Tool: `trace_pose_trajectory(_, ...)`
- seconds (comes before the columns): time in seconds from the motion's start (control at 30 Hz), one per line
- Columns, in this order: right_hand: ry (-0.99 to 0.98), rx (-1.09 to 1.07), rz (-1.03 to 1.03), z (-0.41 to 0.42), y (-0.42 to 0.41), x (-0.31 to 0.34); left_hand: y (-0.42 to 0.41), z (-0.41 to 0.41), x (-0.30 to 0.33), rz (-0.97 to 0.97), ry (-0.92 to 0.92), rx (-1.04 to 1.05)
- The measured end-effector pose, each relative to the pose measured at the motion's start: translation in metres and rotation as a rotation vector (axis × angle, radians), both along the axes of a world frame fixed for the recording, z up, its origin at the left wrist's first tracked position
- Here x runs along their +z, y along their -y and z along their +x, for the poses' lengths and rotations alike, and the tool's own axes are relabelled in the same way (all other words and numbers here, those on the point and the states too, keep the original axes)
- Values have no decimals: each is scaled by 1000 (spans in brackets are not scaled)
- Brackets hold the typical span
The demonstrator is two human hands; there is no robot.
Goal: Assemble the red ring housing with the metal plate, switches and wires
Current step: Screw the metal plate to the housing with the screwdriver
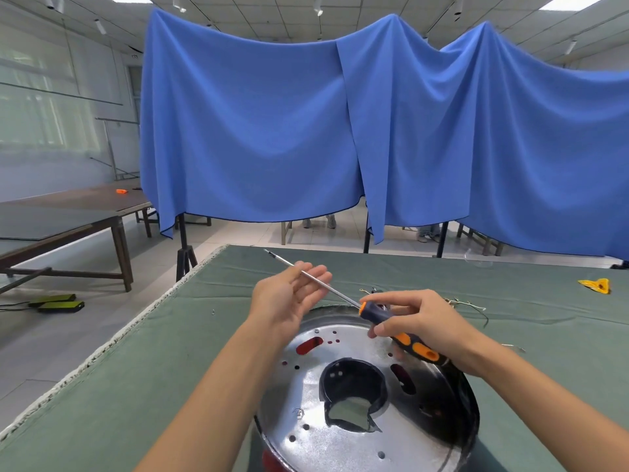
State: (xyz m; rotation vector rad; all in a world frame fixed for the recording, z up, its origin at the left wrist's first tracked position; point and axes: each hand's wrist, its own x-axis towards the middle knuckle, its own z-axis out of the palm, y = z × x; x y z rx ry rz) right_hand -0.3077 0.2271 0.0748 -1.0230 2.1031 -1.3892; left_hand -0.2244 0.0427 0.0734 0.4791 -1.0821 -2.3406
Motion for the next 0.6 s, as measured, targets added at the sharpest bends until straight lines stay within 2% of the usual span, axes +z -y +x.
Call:
trace_pose_trajectory(0.07,118,27,-66,1,2,1,-11,-2,2,-54,13,-7)
trace_pose_trajectory(0.13,380,86,-160,0,0,5,-12,-1,7,-40,8,31)
trace_pose_trajectory(0.2,614,126,-324,-1,-5,11,-8,2,10,56,-9,46)
trace_pose_trajectory(0.27,697,152,-520,1,-8,15,-7,5,12,172,-20,28)
trace_pose_trajectory(0.37,674,163,-699,5,-5,15,-15,8,15,268,-21,16)
trace_pose_trajectory(0.47,616,182,-777,13,2,15,-24,9,18,300,-24,5)
trace_pose_trajectory(0.6,294,-67,-709,22,6,15,-36,8,18,205,11,-40)
